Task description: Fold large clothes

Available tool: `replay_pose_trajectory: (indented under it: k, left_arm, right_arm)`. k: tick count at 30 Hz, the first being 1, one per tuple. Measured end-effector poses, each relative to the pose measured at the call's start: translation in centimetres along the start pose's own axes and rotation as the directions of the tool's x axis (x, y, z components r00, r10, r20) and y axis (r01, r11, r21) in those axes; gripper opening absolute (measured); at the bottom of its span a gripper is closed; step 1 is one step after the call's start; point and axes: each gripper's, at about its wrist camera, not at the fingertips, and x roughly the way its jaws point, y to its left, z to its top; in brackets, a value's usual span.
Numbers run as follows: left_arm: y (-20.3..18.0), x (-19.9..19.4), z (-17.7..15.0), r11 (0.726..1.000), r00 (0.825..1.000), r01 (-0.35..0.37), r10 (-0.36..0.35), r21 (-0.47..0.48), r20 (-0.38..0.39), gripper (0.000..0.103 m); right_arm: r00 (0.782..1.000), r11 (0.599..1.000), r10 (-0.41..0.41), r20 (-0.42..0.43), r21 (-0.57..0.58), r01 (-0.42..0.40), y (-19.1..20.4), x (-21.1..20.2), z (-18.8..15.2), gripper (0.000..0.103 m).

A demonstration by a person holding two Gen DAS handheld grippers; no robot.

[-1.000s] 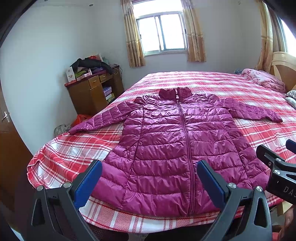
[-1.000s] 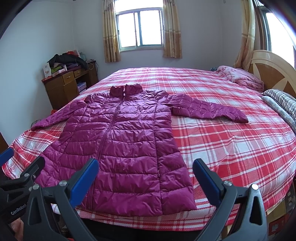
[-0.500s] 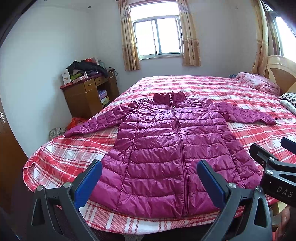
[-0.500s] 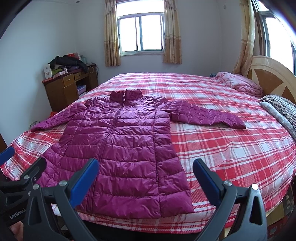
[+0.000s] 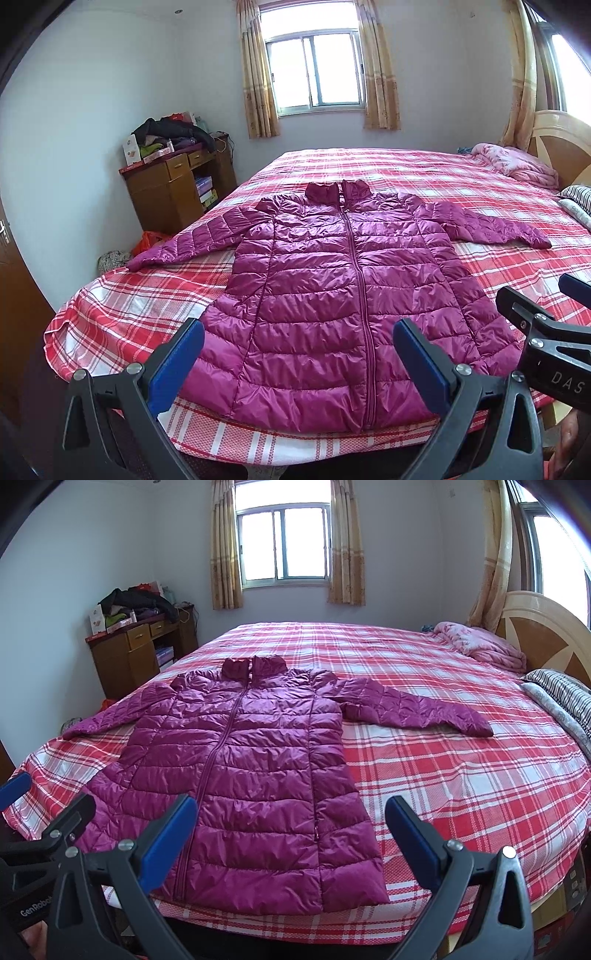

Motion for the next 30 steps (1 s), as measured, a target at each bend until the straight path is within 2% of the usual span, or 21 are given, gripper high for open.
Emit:
replay_pose_trajectory:
  k: [21,30]
  left_arm:
    - [0.1,0.1,0.1,1.000,1.000,0.001,-0.001,-0.001,-0.005,0.102]
    - [0.0,0.9,-0.2,1.000,0.999,0.009,-0.009,0.000,-0.036,0.102]
  right_arm:
    - [1.000,1.000,0.003,-0.006,0.003,-0.003,0.0,0.0,0.0,0.103]
    - [0.999,1.000,0.016,-0.051,0.008,-0.016,-0.1,1.0,-0.4,0.103]
